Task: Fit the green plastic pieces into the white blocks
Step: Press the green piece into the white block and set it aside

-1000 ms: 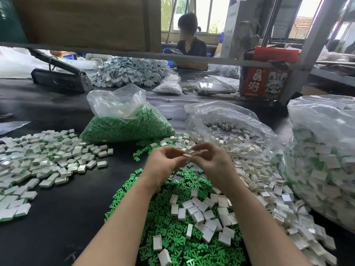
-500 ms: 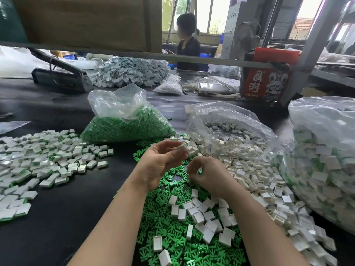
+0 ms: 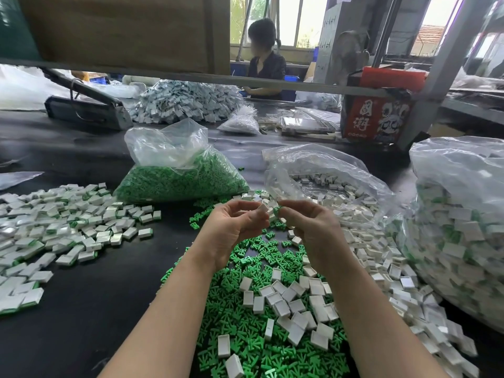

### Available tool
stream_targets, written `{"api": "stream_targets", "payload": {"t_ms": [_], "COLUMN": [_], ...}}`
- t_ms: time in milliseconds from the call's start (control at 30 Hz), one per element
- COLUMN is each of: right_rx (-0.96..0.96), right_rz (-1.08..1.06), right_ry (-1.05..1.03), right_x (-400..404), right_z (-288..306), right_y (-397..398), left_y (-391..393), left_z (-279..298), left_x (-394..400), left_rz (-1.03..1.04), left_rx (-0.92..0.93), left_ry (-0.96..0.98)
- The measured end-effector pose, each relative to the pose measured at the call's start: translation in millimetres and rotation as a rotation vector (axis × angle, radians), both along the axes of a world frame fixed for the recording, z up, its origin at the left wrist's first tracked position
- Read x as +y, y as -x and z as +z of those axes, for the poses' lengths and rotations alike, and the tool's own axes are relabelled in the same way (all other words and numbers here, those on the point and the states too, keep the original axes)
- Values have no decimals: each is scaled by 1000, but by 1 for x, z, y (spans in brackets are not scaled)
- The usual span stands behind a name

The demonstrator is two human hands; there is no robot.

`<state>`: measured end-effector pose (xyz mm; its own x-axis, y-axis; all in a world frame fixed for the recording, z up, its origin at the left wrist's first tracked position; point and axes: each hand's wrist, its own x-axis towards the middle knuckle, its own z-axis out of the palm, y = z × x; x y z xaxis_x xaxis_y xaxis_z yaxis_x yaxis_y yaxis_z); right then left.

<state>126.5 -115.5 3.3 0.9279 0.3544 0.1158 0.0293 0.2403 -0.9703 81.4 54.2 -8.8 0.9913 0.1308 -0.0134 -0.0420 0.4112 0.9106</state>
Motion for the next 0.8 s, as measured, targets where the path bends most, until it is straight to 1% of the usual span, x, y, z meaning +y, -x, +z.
{"api": "stream_targets", "payload": {"t_ms": [367,467,633,800], "right_rx": [84,15,-167,-230], "right_rz": [31,42,-10,-68], "right_ry": [-33,-16,69,135], "right_x": [0,-1,1,5], "right_z": [0,-1,-2,-3], "right_y": [0,1,3,3], "left_y": [0,0,-1,0], "left_z": [-1,-2,-3,-3], "left_x": [-2,-2,-2,-5], "left_rz": [3,13,24,37], "left_rx": [-10,-9,-14,-26], "left_ry": [-14,-24,-34,-94]}}
